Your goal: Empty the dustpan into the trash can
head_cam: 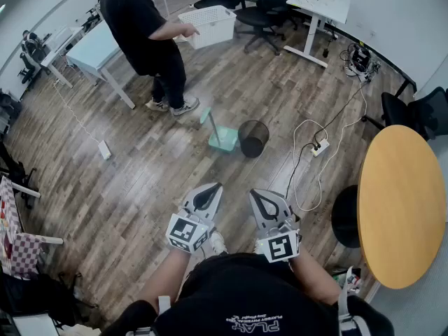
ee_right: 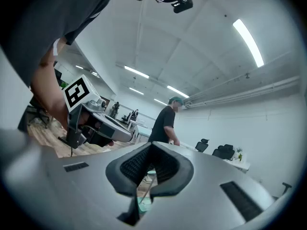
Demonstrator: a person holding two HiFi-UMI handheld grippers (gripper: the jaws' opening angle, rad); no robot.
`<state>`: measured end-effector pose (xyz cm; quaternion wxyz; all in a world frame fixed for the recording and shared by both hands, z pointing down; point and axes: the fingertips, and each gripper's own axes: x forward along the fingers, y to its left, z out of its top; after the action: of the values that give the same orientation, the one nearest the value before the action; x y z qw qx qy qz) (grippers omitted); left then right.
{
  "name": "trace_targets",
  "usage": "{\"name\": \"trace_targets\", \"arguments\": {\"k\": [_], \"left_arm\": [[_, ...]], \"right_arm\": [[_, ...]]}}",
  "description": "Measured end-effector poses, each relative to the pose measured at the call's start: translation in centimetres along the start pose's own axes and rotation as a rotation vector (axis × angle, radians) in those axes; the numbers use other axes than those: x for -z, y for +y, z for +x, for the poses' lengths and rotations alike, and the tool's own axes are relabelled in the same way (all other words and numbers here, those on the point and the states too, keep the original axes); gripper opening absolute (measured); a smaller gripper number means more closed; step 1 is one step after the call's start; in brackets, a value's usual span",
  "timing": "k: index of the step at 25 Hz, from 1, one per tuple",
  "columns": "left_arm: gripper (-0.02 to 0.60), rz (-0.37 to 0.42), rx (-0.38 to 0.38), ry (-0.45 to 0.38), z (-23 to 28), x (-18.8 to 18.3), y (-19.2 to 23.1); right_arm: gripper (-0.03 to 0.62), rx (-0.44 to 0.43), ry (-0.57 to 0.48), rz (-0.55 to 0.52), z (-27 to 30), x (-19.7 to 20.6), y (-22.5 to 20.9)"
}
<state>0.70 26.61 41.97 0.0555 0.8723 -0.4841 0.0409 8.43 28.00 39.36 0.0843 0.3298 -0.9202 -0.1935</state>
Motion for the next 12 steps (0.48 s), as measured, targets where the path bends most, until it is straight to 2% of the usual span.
{"name": "trace_targets", "arguments": {"k": [4, 8, 12], "left_arm": [[0.023, -0.012, -0.012, -0.012, 0.0, -0.5, -1.4], [0.023, -0.072, -0.102, -0.048, -0.5, -0.7, 0.3], [0.023, -0.081, -0.137, -0.017, -1.8, 0.3, 1.7]], "right_arm": [[0.023, 0.018, 0.025, 0.062, -1.7, 0.8, -0.1], [0.023, 0.022, 0.019, 0.073, -1.0, 1.0, -0.4], [0.023, 0.011, 0.022, 0.083, 0.3, 1.0, -0.3]]}}
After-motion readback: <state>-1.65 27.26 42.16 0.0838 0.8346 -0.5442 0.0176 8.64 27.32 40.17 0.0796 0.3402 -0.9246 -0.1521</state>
